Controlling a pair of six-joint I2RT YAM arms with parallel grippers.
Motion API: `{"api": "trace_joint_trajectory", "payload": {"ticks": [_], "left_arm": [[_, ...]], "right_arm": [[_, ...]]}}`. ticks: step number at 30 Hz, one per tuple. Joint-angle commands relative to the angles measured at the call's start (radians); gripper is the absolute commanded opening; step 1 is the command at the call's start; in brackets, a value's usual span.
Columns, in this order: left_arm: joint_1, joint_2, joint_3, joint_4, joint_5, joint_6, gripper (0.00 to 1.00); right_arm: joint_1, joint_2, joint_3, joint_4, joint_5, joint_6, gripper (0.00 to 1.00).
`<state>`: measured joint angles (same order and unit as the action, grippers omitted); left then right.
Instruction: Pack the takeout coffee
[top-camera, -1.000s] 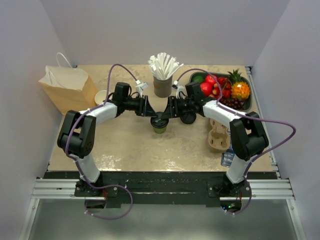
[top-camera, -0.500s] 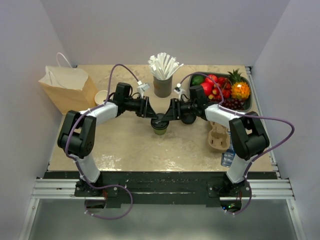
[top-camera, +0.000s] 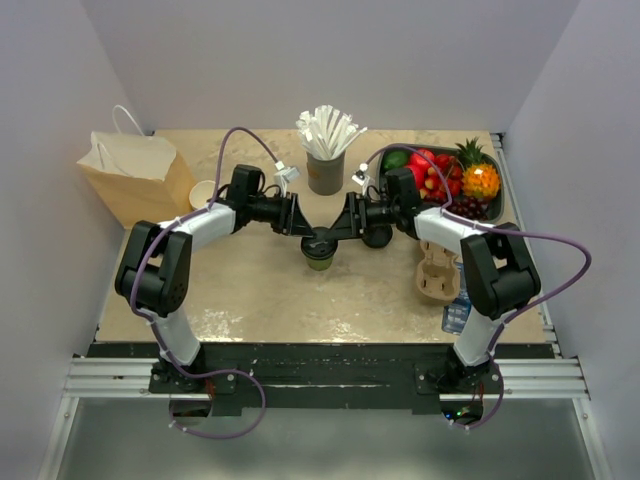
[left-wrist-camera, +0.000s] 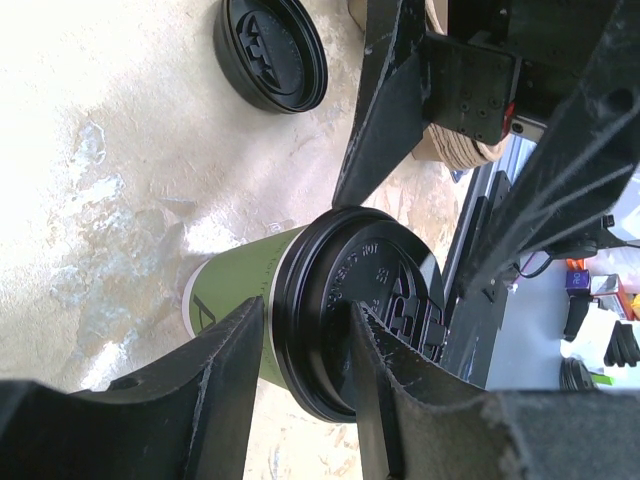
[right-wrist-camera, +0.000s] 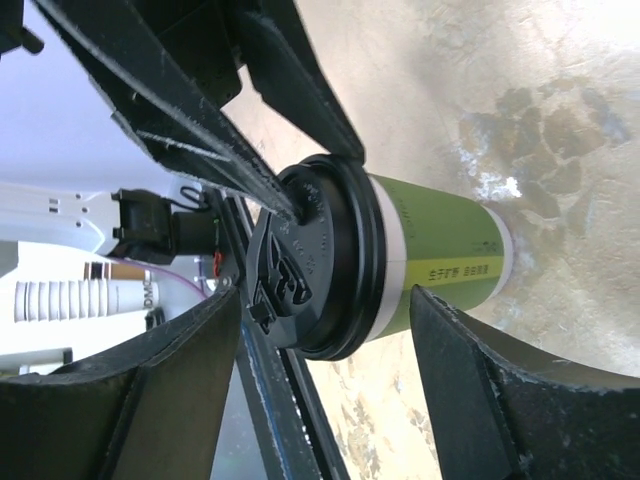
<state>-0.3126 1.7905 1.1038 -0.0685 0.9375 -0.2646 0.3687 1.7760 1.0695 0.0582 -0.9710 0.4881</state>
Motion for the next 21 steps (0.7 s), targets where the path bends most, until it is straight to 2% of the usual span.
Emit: {"api": "trace_joint_trajectory", "payload": {"ticks": [1,3,14,21], "left_arm": [[0.003,0.012,0.004,-0.057,-0.086,0.070,0.43],[0.003,0.012,0.004,-0.057,-0.086,0.071,0.43],[0.003,0.015,0.008,-0.060,-0.085,0.071,0.43],[0.003,0.017,0.013,-0.062,-0.083,0.065,0.43]], "right_arm": [[-0.019,-0.018,0.021,0.002,0.037,0.015,0.70],[-0.019,-0.020,0.030,-0.055,0.072,-0.032,0.68],[-0.031,-0.020,0.026,-0.049,0.057,-0.017,0.57],[-0.063,-0.024,0.017,-0.031,0.023,0.001,0.57]]}}
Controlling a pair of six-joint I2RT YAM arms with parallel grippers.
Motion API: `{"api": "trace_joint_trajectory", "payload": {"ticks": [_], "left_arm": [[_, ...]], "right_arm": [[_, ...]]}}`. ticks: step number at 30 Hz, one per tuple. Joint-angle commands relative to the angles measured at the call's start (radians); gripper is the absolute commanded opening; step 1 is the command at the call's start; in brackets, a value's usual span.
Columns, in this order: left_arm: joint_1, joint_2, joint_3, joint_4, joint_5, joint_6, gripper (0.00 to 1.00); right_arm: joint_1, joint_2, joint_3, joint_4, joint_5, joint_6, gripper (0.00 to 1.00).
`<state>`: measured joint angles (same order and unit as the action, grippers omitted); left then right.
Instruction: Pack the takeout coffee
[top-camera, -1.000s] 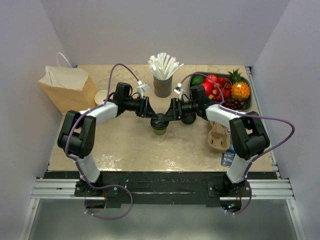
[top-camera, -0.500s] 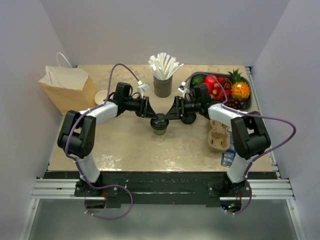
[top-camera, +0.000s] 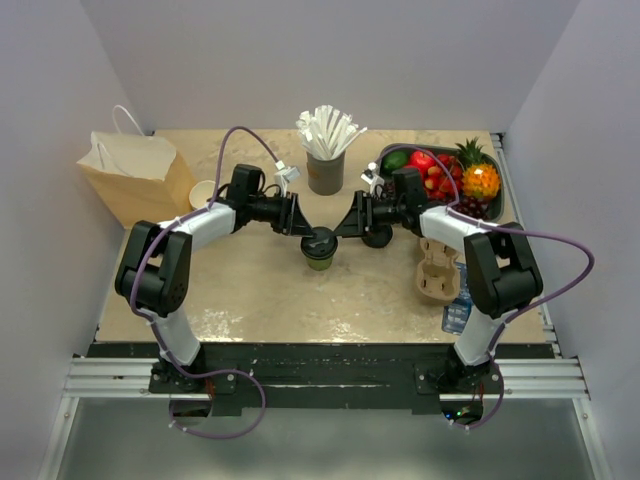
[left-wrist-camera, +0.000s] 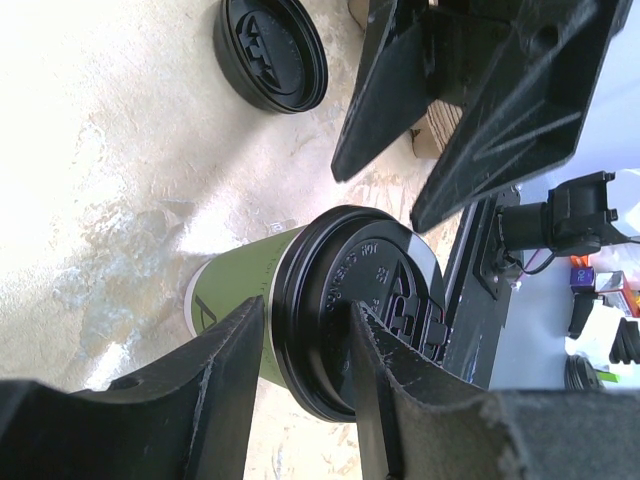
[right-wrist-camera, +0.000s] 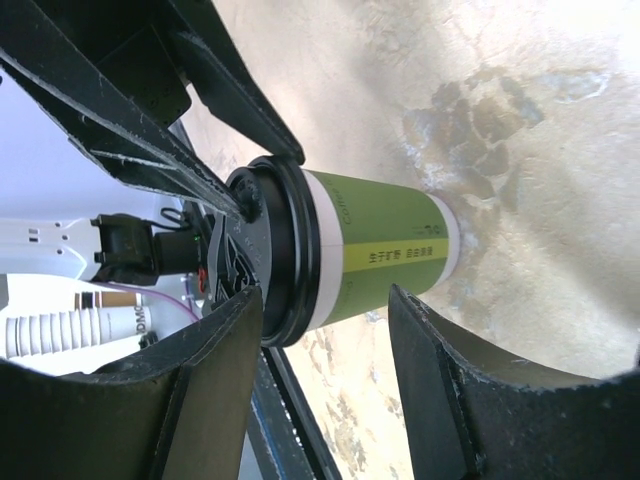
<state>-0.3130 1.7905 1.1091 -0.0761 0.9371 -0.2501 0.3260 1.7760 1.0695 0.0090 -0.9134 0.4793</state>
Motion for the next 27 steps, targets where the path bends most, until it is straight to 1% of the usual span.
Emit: {"api": "trace_joint_trajectory", "payload": {"ticks": [1,7,20,21,27], "left_arm": [[0.003,0.017,0.009,-0.054,-0.083,0.052,0.43],[0.003,0.021,0.012,-0.053,-0.081,0.051,0.43],[0.002,0.027,0.017,-0.050,-0.078,0.046,0.43],[0.003,0.029,0.017,-0.050,-0.078,0.045,0.43],[0.002,0.032,0.018,-0.050,-0.075,0.041,0.43]], "right_arm": [[-0.022,-0.023,0.014,0.019,-0.035,0.010,0.57],[-0.021,-0.013,0.021,0.011,-0.010,-0.008,0.56],[-0.021,0.005,0.026,-0.006,-0.010,-0.038,0.56],[-0.018,0.008,0.027,-0.029,-0.004,-0.045,0.56],[-0.012,0.016,0.029,-0.044,0.004,-0.061,0.56]]}}
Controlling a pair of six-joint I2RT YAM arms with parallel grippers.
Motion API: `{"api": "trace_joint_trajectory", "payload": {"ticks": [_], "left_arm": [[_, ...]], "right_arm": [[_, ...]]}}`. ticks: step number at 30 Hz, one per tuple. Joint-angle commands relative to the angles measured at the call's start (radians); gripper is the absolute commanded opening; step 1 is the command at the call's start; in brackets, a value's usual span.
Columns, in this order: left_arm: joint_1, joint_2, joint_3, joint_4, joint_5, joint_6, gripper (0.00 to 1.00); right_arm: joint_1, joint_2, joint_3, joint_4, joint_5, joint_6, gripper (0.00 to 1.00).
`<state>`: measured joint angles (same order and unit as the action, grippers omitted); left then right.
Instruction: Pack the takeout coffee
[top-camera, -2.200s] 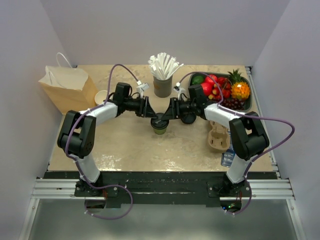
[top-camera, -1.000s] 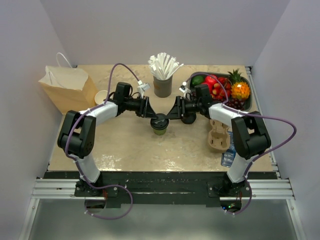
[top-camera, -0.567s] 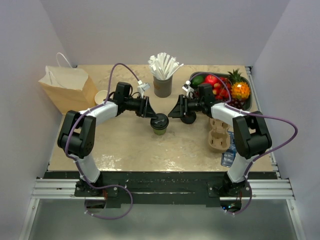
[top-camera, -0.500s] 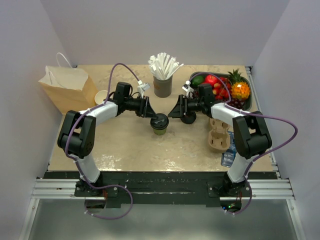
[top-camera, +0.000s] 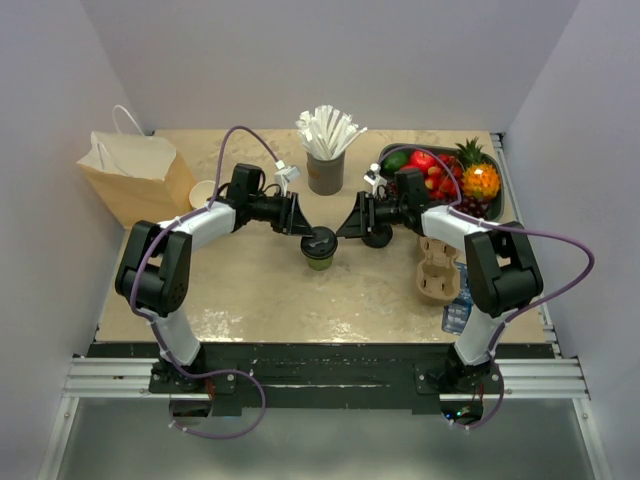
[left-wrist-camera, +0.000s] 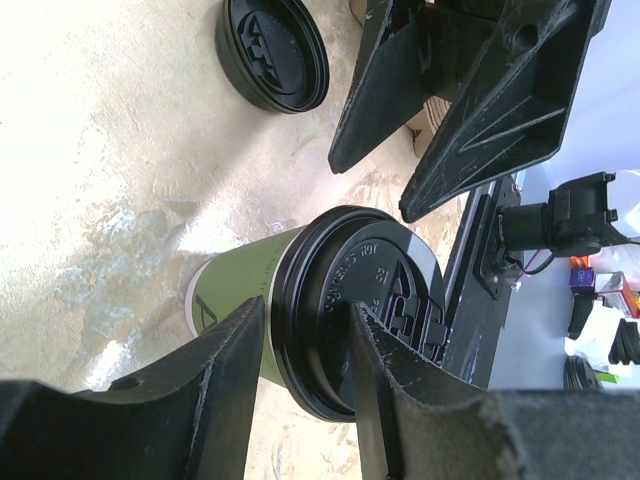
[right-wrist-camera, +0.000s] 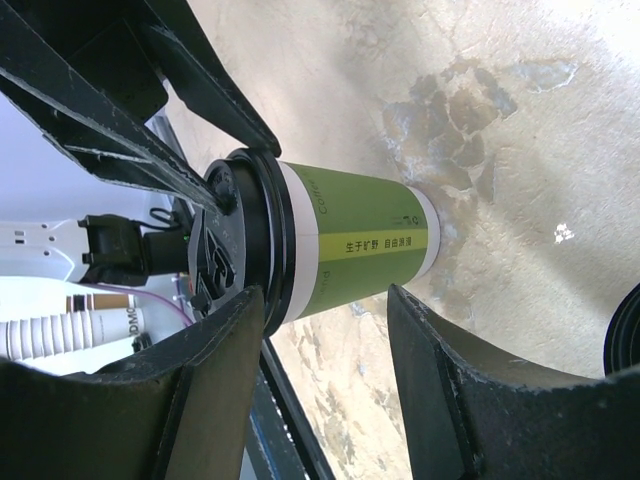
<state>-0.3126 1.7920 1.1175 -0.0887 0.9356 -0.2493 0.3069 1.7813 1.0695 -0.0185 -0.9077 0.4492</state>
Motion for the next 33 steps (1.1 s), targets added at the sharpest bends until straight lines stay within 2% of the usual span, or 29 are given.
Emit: {"api": "trace_joint_trajectory", "payload": {"ticks": [1,13,17,18,22,33], "left_arm": [[0.001,0.032,0.010,-0.037,-0.073,0.041,0.43],[0.001,0.038,0.013,-0.032,-0.072,0.036,0.43],[0.001,0.041,0.016,-0.032,-0.070,0.036,0.43],[0.001,0.041,0.016,-0.032,-0.070,0.036,0.43],[0.001,0.041,0.010,-0.031,-0.069,0.033,0.43],[-0.003,0.038,-0.007,-0.003,-0.063,0.021,0.43]], "right_arm": [[0.008,0.010,0.029,-0.018,-0.002,-0.032,0.56],[0.018,0.032,0.053,-0.067,0.029,-0.058,0.56],[0.020,0.036,0.059,-0.131,0.094,-0.082,0.54],[0.024,0.036,0.072,-0.161,0.171,-0.098,0.53],[0.024,0.027,0.083,-0.259,0.317,-0.150,0.52],[0.044,-0.017,0.024,-0.319,0.418,-0.196,0.50]]}}
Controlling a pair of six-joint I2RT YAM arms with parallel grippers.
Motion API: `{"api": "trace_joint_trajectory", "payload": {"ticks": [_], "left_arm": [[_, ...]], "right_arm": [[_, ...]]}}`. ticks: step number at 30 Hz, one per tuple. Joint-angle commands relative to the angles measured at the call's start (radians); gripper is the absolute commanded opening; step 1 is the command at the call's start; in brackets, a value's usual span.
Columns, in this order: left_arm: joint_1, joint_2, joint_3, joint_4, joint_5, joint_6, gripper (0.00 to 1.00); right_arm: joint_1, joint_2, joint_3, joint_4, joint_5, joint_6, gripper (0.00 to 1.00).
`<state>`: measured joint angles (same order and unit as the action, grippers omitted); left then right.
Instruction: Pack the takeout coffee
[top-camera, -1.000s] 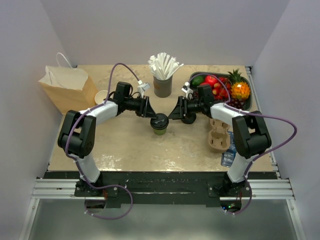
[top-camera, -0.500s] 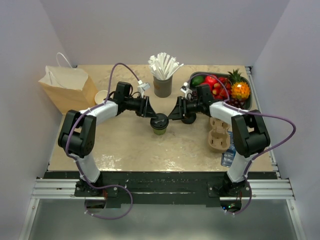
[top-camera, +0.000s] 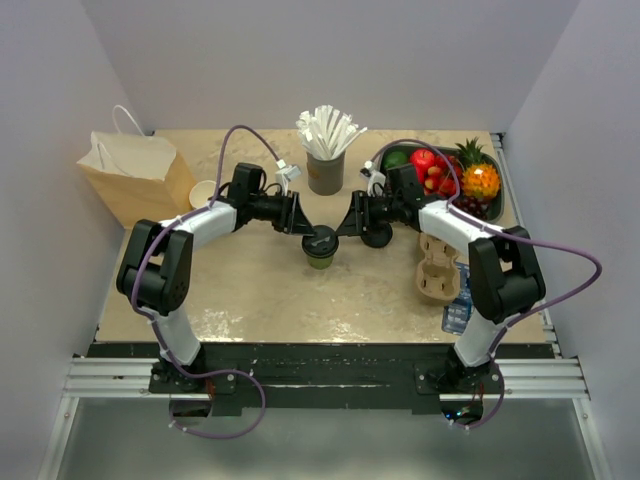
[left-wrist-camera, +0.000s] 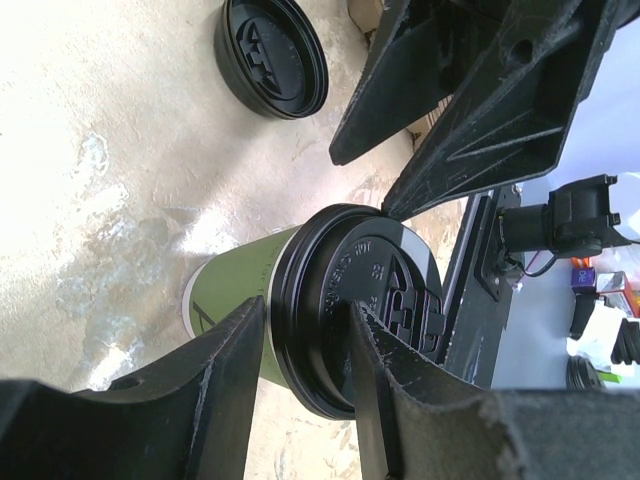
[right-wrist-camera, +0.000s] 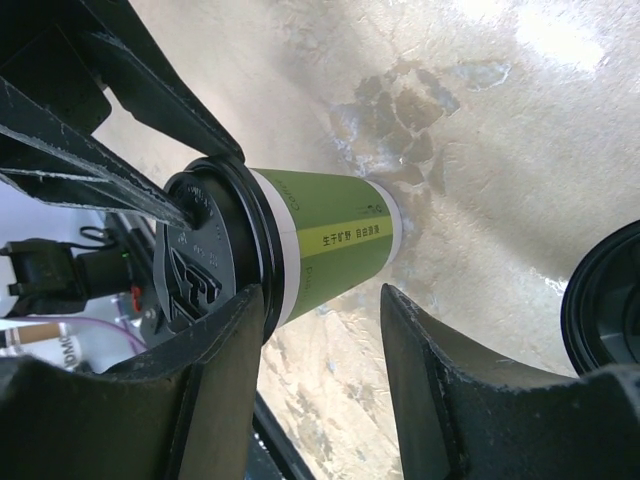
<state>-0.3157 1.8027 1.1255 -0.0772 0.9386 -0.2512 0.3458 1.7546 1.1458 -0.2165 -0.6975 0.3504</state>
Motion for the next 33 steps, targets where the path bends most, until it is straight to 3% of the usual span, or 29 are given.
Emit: {"api": "trace_joint_trajectory", "payload": {"ticks": [1,20,33], "left_arm": [[-0.002,0.029,-0.015,-0.013,-0.067,0.023,0.43],[-0.002,0.017,-0.047,0.010,-0.072,0.023,0.43],[-0.002,0.018,-0.053,0.025,-0.043,0.017,0.43]], "right_arm": [[0.007,0.009,-0.051,-0.126,0.220,-0.100,0.50],[0.068,0.043,-0.032,-0.173,0.368,-0.142,0.49],[0.079,0.052,-0.049,-0.176,0.386,-0.140,0.48]]}}
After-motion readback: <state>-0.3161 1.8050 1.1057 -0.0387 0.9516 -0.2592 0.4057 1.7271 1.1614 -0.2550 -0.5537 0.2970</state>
